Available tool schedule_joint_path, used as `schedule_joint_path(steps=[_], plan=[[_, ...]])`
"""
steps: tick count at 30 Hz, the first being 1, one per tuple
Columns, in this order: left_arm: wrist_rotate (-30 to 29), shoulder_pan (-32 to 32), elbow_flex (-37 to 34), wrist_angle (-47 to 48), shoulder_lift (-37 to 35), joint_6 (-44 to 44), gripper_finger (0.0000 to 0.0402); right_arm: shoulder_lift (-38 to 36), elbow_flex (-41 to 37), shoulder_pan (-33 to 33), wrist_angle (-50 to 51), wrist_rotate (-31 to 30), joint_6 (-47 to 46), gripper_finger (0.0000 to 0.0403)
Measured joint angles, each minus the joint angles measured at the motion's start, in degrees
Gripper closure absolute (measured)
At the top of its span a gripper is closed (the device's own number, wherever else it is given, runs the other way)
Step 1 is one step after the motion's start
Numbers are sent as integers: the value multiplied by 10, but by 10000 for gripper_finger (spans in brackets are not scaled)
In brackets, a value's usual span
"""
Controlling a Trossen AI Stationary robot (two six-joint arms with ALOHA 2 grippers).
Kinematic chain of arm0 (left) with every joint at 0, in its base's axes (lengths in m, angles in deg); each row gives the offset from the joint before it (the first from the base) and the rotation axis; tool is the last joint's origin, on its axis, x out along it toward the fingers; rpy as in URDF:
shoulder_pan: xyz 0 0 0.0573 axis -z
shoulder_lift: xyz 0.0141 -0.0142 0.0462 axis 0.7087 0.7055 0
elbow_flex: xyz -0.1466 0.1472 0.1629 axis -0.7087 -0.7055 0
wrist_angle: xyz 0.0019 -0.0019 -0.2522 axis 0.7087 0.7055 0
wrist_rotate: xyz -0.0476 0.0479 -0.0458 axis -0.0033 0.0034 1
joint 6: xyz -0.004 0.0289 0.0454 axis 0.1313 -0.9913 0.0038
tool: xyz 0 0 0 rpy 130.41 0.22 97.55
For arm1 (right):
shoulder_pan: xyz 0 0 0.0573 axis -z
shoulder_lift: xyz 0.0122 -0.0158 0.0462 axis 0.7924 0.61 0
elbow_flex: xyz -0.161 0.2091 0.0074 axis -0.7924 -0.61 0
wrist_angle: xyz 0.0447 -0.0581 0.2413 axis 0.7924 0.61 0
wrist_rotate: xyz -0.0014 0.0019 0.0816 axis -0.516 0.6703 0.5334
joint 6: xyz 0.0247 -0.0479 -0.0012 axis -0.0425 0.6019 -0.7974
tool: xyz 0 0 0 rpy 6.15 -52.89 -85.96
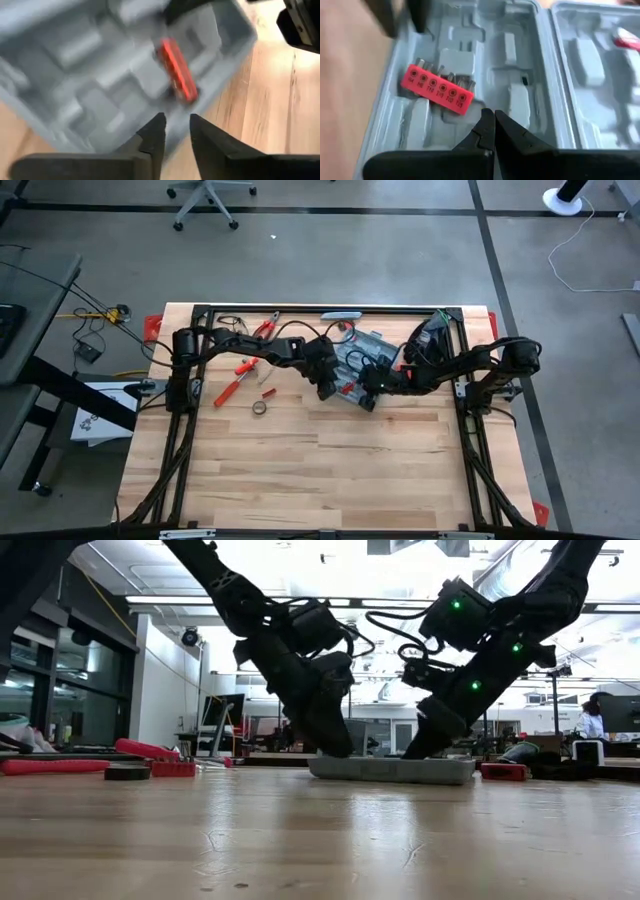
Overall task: Prefit tool cases
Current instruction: Put the right orange multi-bit set into the gray tool case
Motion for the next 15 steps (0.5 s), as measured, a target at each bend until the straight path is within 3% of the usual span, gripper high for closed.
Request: schedule_joint_path(steps=[8,12,15], plan=[[-15,5,0,-37,10,70,239,0,0,-4,8,-26,16,403],[-15,5,0,-88,10,103,227,0,0,-4,9,-30,17,403],[-28,7,0,-86,10,107,226,0,0,-3,6,7,27,403]])
